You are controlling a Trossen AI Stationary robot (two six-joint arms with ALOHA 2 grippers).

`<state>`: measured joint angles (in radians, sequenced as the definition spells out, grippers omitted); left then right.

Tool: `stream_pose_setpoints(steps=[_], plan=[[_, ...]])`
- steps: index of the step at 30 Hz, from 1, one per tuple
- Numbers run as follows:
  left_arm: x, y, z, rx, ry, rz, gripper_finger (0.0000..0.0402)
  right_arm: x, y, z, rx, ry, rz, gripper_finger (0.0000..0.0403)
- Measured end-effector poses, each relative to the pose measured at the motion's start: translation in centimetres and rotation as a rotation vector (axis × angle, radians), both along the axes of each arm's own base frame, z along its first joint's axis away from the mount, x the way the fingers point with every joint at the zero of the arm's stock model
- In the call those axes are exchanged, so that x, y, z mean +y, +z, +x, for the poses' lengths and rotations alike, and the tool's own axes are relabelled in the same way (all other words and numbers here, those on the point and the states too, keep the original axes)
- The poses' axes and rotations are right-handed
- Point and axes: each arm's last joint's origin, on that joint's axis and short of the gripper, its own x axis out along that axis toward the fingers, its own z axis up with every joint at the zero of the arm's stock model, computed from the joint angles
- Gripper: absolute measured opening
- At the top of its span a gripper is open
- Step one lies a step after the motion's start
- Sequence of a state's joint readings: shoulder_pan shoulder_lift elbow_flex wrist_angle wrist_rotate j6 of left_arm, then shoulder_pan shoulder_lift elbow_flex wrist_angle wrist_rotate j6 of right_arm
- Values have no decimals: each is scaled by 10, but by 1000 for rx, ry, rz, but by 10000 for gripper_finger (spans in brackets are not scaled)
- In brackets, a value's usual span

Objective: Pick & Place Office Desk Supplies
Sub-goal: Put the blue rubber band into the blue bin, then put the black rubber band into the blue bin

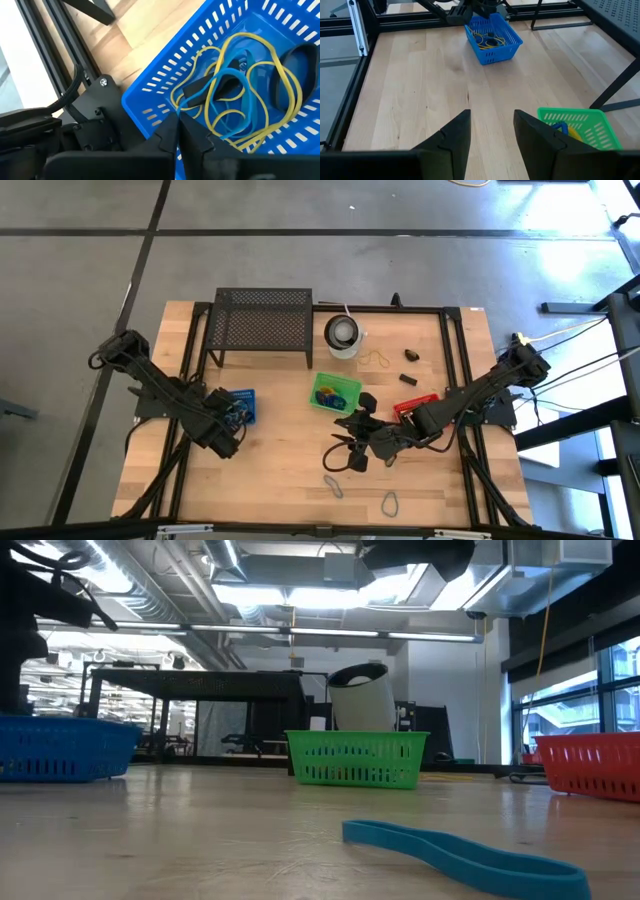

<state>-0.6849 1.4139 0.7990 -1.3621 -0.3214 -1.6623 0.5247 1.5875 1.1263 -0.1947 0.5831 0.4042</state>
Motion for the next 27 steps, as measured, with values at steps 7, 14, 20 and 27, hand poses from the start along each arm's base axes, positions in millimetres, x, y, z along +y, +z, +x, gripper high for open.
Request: stream_pose_setpoints(steps=[7, 14, 20, 27], plan=[[0, 0, 0, 3, -7, -1, 56, 0, 0, 0, 0, 0, 0, 150], [-5, 14, 6, -23, -27, -8, 122, 0, 0, 0, 0, 0, 0, 150], [-13, 44, 22, -183, -90, 42, 138, 0, 0, 0, 0, -1, 0, 150], [-29, 66, 50, -509, -215, 59, 130, 0, 0, 0, -1, -2, 2, 150]])
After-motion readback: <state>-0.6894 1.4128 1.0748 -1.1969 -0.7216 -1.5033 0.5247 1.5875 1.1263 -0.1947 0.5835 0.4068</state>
